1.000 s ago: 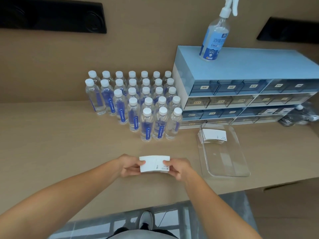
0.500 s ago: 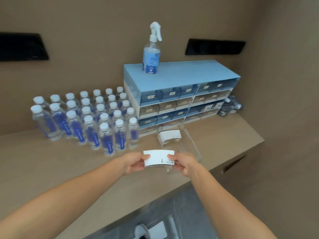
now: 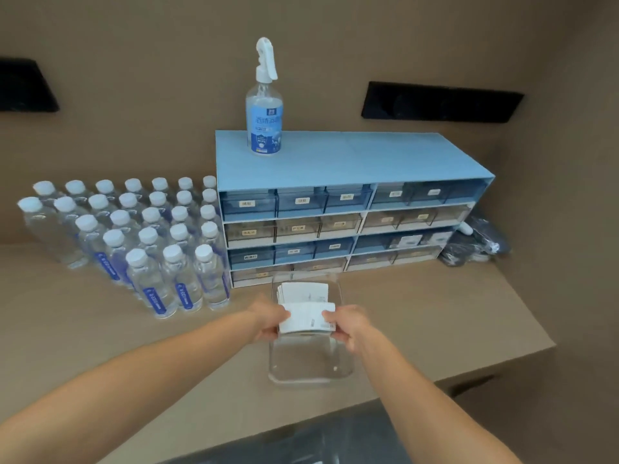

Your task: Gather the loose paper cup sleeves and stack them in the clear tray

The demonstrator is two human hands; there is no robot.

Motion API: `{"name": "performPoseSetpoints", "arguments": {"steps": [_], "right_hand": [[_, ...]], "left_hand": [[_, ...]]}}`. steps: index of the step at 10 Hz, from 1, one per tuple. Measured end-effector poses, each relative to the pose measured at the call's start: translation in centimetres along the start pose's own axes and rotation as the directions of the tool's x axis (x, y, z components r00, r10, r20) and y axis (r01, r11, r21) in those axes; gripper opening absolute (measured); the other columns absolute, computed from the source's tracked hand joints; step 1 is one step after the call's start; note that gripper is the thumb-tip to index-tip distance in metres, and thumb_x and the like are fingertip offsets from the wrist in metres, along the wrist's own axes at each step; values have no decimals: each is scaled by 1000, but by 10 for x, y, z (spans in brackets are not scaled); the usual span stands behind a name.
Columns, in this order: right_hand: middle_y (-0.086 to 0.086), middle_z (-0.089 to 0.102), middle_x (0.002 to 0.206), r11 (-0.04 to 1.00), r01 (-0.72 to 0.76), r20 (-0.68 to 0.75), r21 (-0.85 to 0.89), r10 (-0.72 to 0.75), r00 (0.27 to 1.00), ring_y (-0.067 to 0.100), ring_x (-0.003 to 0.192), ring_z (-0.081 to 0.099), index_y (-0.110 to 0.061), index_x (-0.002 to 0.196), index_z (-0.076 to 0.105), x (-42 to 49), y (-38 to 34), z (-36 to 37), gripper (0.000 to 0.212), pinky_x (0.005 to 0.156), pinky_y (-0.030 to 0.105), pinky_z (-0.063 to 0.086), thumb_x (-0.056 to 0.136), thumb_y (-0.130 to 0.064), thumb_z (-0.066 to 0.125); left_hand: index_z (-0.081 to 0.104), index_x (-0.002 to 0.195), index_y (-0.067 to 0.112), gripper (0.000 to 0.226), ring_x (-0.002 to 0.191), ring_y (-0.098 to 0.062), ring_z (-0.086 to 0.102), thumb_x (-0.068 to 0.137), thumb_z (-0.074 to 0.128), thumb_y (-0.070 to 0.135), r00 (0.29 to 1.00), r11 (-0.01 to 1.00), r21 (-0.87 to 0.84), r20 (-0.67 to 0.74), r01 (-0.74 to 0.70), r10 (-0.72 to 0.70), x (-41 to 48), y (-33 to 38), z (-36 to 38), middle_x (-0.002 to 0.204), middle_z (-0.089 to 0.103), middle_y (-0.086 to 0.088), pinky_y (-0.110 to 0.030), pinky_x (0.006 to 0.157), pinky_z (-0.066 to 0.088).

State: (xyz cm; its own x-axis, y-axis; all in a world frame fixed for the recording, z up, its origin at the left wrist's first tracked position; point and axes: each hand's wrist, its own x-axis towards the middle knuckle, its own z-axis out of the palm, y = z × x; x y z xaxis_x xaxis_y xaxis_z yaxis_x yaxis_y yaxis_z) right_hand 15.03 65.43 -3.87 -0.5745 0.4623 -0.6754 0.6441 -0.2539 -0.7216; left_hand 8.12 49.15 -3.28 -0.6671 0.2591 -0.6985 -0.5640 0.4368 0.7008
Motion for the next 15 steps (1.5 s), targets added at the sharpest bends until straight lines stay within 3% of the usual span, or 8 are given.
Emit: {"name": "performPoseSetpoints", "arguments": {"steps": [2,4,6,9,11,13,14,15], "right_hand": [[12,64,90,979,-3,-29,-204,-3,1000,27,76,61,-4,108,59,26,0,14,20,57,28,47,88,-4,54],[10,71,111,987,5,-60,-161,-15,998,29,96,68,-13,115,63,32,0,26,30,84,34,55,90,-8,48],[6,68,96,984,-136,98,-118,147,984,25,83,65,-20,110,60,37,-1,21,22,74,33,53,94,-20,45],[9,74,96,974,-191,163,-119,209,964,24,75,70,-22,98,62,39,0,18,15,51,22,46,93,-30,51],[9,73,102,969,-214,183,-121,234,955,24,81,69,-21,113,61,33,-6,14,27,52,26,44,94,-39,53],[9,70,112,973,-155,175,-169,185,967,29,101,68,-19,123,59,28,-9,9,42,93,39,55,93,-47,49],[7,65,118,975,-73,152,-212,107,983,27,97,63,-18,129,55,23,-13,7,44,90,37,53,96,-44,43],[12,59,130,948,28,93,-318,2,996,28,98,57,-14,135,52,9,-20,3,44,83,31,43,99,-36,37]], "left_hand": [[49,136,-4,38,121,-39,60,100,38,3,984,995,-35,-148,95,-99,21,-4,34,133,59,-24,-52,102,50],[59,127,5,33,112,-36,67,101,39,12,979,951,-249,-40,183,-199,22,3,49,121,69,-19,-53,101,52],[48,141,10,56,120,-32,63,104,32,49,957,905,-330,-12,269,-289,27,9,47,131,65,-15,-46,110,45],[34,153,16,63,138,-35,46,102,32,54,944,895,-343,-58,287,-325,33,9,53,150,48,-15,-50,118,33],[48,137,7,58,114,-34,67,102,36,53,946,879,-376,-23,293,-325,33,10,51,122,68,-19,-45,107,48],[37,146,11,61,89,-28,67,103,31,54,946,919,-263,-56,294,-318,19,22,45,107,68,-16,-36,88,51],[28,153,13,68,96,-29,64,102,26,58,946,918,-245,-11,313,-325,8,29,43,112,64,-17,-35,83,50],[22,157,13,71,145,-31,35,102,24,58,964,954,-160,-44,254,-264,-6,25,37,159,34,-13,-39,118,25]]}}
